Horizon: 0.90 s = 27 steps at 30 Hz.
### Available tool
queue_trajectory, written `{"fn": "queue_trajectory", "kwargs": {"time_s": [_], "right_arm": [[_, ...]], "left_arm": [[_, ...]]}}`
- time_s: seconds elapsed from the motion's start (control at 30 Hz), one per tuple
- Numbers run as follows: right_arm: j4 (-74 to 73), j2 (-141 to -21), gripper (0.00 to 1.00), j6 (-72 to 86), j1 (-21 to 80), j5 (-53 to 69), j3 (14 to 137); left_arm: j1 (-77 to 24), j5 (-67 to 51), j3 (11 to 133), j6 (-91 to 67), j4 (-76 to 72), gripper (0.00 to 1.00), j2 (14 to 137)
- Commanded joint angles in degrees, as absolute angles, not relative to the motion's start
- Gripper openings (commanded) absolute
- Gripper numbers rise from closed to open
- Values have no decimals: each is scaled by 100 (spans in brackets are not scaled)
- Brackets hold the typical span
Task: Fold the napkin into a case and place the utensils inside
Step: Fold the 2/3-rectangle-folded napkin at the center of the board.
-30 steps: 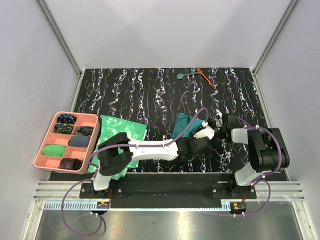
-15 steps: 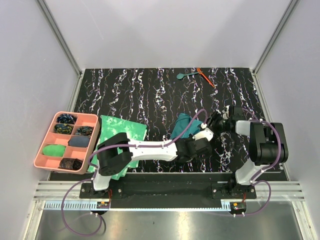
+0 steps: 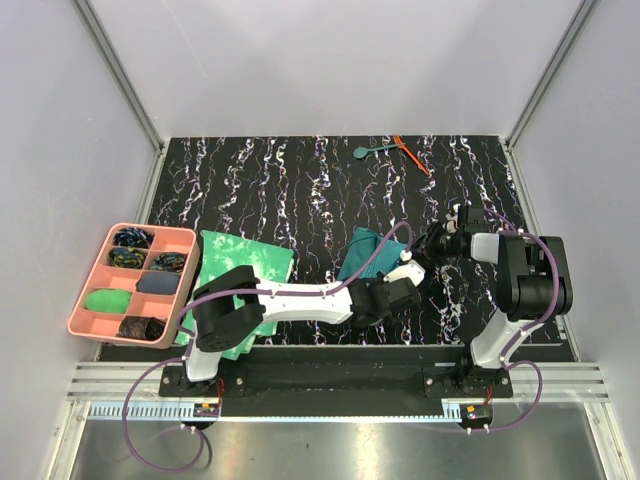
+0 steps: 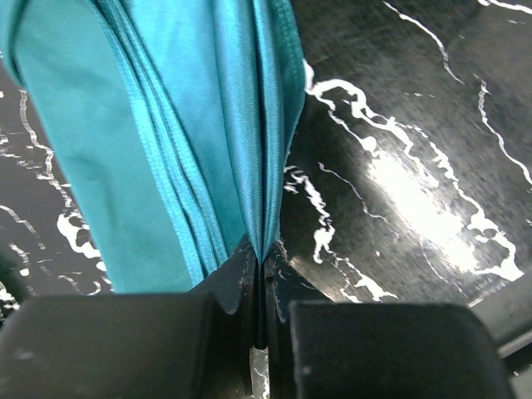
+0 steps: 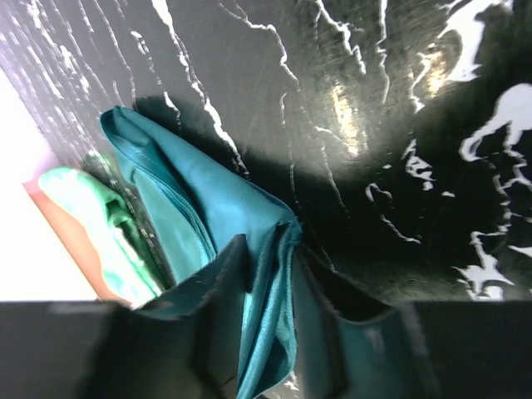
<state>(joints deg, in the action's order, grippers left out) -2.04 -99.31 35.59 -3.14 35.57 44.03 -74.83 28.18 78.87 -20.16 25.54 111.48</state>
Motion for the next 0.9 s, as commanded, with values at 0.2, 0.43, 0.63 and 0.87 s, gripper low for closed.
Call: {"fn": "queue_trajectory", "kwargs": {"time_s": [0.2,0.43,0.63,0.87], "right_arm": [[-272,-9879,1,3111,-343,3480,4579],[-395,-9738,0,3024,-343,3542,4500],[-466,-9677,0,2980,-343,3542,4456],[-518,-9457,0,2988,-343,3542,4421]], "left_arm": [[-7453,1565,7620,-2267,1724,2,10863],[-7172,388,7550,-2180,1521,47,10680],[-6101,-782,6996,-2495,774,31,9774],[-4888,-1274,7452,-2760,668,7,10509]]}}
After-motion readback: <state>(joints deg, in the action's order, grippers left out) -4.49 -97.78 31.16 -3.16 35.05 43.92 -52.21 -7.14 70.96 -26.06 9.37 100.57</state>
